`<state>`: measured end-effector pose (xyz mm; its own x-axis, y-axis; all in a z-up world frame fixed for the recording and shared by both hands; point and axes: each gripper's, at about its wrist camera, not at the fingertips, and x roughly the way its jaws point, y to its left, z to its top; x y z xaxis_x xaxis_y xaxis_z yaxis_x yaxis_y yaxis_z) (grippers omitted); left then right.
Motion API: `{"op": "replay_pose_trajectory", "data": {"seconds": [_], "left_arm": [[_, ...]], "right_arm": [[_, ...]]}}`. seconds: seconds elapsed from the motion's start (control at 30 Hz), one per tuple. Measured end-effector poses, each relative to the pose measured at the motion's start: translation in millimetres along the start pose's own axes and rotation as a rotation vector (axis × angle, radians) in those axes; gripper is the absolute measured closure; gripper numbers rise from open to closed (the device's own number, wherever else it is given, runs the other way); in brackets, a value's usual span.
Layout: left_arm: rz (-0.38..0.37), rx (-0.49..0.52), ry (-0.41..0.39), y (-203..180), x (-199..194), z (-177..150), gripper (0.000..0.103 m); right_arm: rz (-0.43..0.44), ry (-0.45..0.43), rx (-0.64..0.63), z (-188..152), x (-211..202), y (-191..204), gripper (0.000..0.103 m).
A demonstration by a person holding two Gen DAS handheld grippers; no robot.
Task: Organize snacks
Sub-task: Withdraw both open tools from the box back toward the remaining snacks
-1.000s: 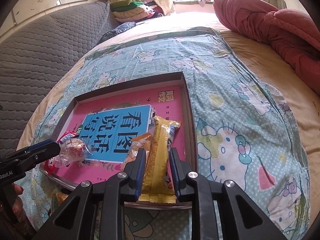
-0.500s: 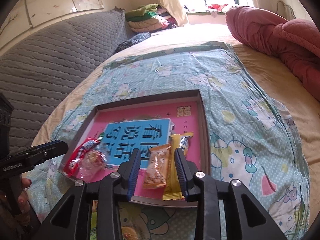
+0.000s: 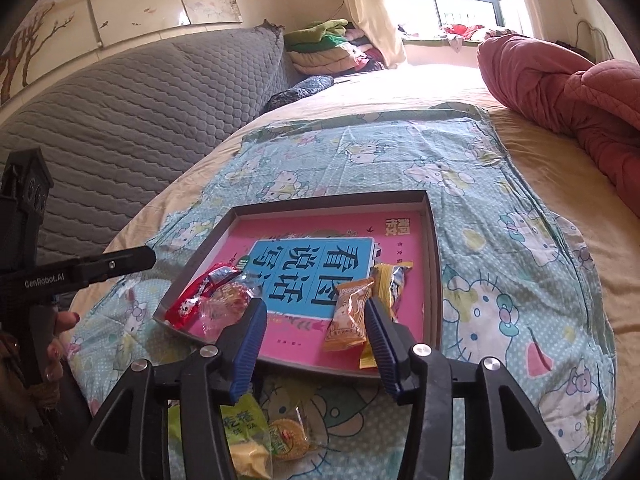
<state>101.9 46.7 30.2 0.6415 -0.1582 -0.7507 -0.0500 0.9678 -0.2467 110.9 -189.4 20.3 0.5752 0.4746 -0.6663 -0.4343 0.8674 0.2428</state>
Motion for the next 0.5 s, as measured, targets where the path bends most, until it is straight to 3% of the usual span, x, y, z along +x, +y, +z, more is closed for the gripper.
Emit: {"op": "replay_pose_trajectory", "data": {"seconds": [0.17, 0.5], "left_arm": [[0.013, 0.010, 0.014, 3.1, -6.1, -7.4, 0.031], [0.032, 0.030, 0.053, 3.2, -7.6, -19.0, 0.031]], "right_arm": [[0.018, 0.003, -0.042, -7.9, -14.5, 10.3, 0.043], [0.038, 0.094, -0.108, -18.1, -23.3, 29.2, 0.041]]}}
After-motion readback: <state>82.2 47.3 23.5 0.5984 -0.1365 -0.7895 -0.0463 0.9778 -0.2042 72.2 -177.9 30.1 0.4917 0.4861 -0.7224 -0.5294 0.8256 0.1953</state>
